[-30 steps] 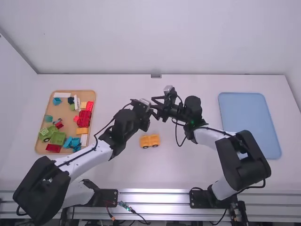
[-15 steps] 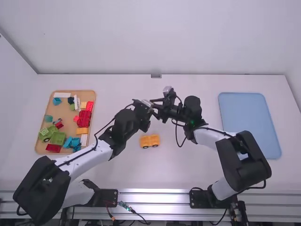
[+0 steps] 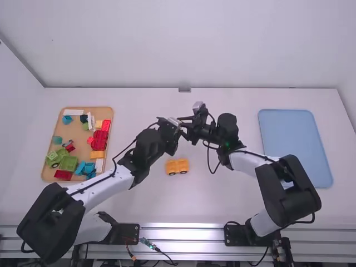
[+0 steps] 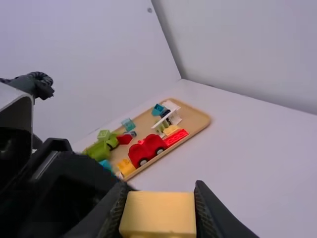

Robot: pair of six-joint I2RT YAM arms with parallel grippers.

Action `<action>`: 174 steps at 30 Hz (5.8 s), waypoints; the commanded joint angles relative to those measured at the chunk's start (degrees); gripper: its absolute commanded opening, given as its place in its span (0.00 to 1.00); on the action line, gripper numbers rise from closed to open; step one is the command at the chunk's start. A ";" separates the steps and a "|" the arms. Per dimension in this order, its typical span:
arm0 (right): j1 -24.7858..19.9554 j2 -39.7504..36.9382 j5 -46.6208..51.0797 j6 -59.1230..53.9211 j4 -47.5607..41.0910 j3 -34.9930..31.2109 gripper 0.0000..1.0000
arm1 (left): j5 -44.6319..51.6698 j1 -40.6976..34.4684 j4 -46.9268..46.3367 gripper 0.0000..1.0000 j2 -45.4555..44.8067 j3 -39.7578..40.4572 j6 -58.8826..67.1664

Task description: Assemble lego blocks to make yellow taxi

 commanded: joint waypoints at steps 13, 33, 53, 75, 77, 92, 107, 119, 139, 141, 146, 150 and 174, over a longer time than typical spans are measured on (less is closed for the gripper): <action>-3.98 1.08 -2.29 -4.96 -12.61 1.90 0.01 | -7.48 -0.04 -13.90 0.99 -5.75 1.36 -3.22; 1.27 1.11 36.76 -51.60 -88.37 26.45 0.00 | 14.00 19.93 -26.77 0.99 -10.88 1.38 8.98; 10.40 9.45 43.89 -63.91 -92.87 22.23 0.13 | 45.30 37.33 -28.54 0.99 -10.95 1.38 21.43; 10.27 18.02 42.42 -64.35 -97.39 28.72 0.41 | 44.62 37.81 -28.54 0.99 -10.95 1.38 21.04; 10.27 18.02 42.45 -64.35 -97.37 28.72 0.47 | 44.62 37.81 -28.54 0.99 -10.93 1.36 21.02; 7.82 6.11 38.07 -68.32 -99.34 30.75 0.98 | 42.24 37.77 -27.10 0.99 -10.95 1.38 23.77; -17.44 -12.99 11.13 -65.48 -81.40 10.93 0.99 | 63.20 34.51 -32.89 0.99 -4.90 -3.21 48.91; -21.55 -12.64 9.11 -62.38 -59.63 -4.50 0.99 | 62.59 25.42 -5.61 0.99 12.07 -10.53 48.84; -16.50 -8.31 -1.14 -78.20 -35.39 -19.43 0.99 | 51.42 16.83 6.45 0.99 27.50 -6.99 41.54; -16.17 -5.06 -1.14 -79.65 -35.45 -18.23 0.99 | 50.53 16.98 6.36 0.99 27.54 -6.99 41.35; -17.18 5.63 -8.11 -80.89 -36.28 -12.31 1.00 | 50.72 17.05 6.12 0.99 27.56 -7.04 41.37; -18.53 9.08 -14.43 -87.58 -40.68 -9.42 0.96 | 50.70 17.18 5.97 0.99 27.56 -7.14 41.32; -15.54 13.56 -6.08 -84.85 -40.35 -8.46 0.49 | 50.53 17.18 5.75 0.99 27.56 -7.06 41.59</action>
